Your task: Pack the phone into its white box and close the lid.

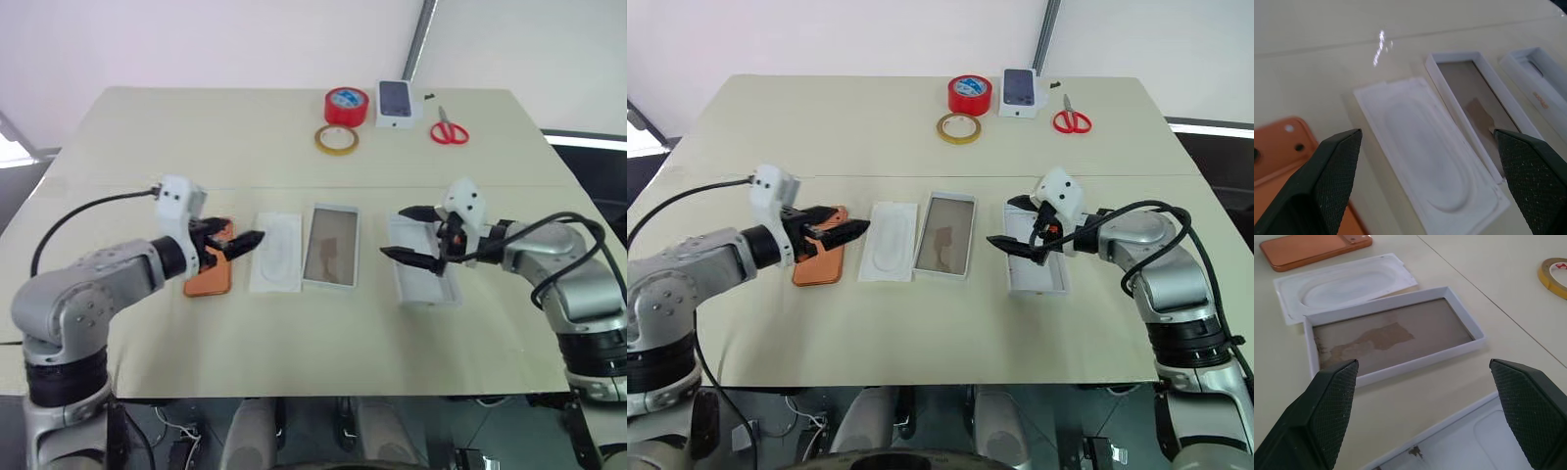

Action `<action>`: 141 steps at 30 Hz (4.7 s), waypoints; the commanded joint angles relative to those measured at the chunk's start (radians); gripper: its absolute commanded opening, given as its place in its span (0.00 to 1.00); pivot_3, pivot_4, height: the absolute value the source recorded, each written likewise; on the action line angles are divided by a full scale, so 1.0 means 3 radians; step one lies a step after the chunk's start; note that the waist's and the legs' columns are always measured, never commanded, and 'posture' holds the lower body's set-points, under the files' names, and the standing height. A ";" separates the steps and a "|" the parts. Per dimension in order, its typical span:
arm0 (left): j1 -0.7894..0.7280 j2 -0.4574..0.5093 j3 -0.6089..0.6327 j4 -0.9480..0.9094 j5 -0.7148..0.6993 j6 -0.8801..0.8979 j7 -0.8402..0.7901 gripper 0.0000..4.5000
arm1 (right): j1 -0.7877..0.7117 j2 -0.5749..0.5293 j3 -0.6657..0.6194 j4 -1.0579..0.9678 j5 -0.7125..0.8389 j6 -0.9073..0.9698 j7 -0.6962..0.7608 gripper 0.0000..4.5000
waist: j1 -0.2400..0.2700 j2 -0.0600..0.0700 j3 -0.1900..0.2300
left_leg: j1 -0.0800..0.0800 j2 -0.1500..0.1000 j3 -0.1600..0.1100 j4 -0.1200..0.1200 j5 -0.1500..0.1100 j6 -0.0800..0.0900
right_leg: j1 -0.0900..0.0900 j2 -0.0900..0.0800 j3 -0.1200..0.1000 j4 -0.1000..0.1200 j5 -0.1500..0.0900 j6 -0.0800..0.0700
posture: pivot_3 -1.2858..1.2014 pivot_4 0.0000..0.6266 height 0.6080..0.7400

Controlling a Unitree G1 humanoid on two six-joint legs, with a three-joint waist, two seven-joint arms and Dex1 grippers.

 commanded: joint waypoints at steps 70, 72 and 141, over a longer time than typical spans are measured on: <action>-0.0883 -0.1123 0.0931 0.0844 -0.0655 0.0782 0.1132 0.00 | -0.0310 0.0623 0.1345 -0.0405 -0.1162 -0.0181 -0.0018 0.42 | 0.0080 -0.0009 -0.0002 | 0.0002 -0.0004 -0.0007 0.0006 0.0002 -0.0003 | 0.0006 -0.0004 -0.0002 0.0003 0.0002 0.0003 | 0.52 0.24 1.00; -0.0840 -0.1140 0.0858 0.0817 -0.0732 0.0782 0.1229 0.00 | -0.0313 0.0517 0.1167 -0.0439 -0.1102 -0.0116 -0.0012 0.65 | 0.0081 -0.0009 -0.0002 | 0.0002 -0.0005 -0.0007 0.0007 0.0002 -0.0003 | 0.0007 -0.0007 -0.0002 0.0003 0.0002 0.0003 | 0.52 0.24 1.00; 0.1495 0.0957 0.0088 -0.0036 0.0406 -0.1918 -0.1380 1.00 | -0.1198 0.1663 0.1643 0.1241 -0.1855 -0.0496 -0.0632 0.01 | -0.0034 -0.0006 -0.0001 | -0.0002 -0.0004 -0.0002 -0.0047 0.0005 -0.0036 | -0.0027 -0.0034 0.0002 -0.0003 -0.0002 -0.0017 | 0.52 0.24 1.00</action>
